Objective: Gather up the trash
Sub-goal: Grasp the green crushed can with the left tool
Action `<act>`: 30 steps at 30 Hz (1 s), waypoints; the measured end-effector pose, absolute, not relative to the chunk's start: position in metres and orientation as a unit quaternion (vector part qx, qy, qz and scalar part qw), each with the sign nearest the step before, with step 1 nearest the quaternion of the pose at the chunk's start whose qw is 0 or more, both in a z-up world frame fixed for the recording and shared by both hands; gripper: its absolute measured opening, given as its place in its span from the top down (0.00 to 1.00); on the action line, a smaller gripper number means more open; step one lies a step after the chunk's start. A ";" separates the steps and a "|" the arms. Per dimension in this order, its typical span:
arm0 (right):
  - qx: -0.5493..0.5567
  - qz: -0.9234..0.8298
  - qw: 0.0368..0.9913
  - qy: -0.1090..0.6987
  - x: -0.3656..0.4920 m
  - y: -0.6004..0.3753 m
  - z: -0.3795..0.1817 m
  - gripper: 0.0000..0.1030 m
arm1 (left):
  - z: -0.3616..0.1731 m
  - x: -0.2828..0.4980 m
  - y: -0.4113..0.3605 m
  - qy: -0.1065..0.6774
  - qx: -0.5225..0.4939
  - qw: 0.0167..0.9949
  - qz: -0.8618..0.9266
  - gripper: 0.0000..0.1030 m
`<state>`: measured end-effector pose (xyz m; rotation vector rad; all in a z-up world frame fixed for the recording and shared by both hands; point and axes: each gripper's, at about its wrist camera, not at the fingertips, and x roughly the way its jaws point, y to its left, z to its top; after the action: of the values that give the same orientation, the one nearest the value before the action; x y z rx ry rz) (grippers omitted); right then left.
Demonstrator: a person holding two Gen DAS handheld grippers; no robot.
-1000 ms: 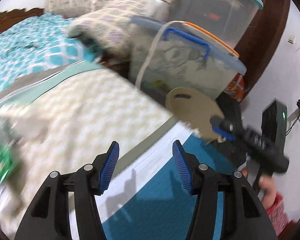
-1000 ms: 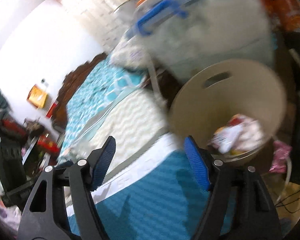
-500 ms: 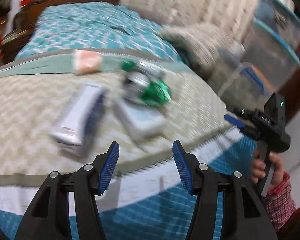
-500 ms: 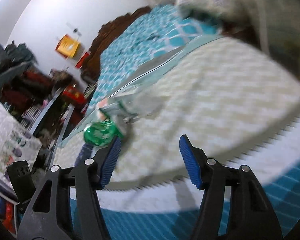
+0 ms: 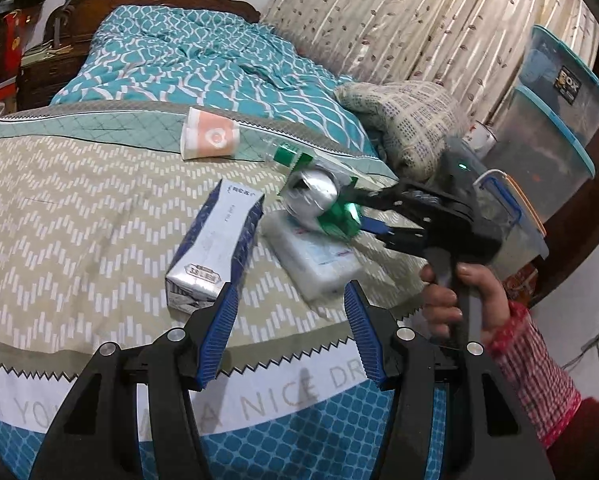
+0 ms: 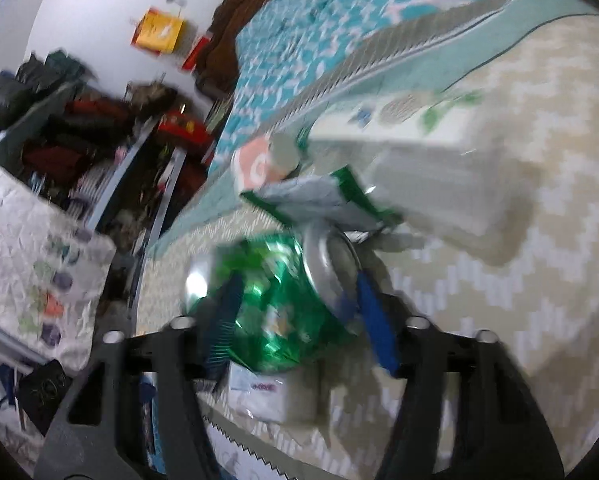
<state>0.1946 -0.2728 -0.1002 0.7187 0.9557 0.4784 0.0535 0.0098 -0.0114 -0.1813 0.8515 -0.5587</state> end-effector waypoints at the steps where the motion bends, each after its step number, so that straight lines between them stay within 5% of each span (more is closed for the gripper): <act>1: 0.325 0.234 0.796 0.455 0.195 -0.267 -0.101 0.69 | -0.012 0.053 0.009 0.407 -0.087 0.869 -0.268 0.49; 11: 0.296 0.295 0.790 0.448 0.108 -0.236 -0.091 0.72 | -0.007 0.044 0.006 0.405 -0.099 0.862 -0.288 0.48; 17: 0.309 0.279 0.799 0.433 0.064 -0.243 -0.099 0.73 | -0.007 0.027 -0.009 0.411 -0.082 0.850 -0.320 0.35; 20: 0.295 0.276 0.809 0.428 0.055 -0.246 -0.098 0.73 | -0.004 0.023 -0.010 0.408 -0.081 0.850 -0.324 0.15; 30: 0.344 0.294 0.782 0.428 0.043 -0.254 -0.111 0.73 | -0.042 0.033 -0.034 0.473 -0.113 0.806 -0.337 0.13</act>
<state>0.0431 -0.2541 -0.1115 0.7431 0.9240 0.6349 0.0330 -0.0344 -0.0425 -0.2423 1.0129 -0.7212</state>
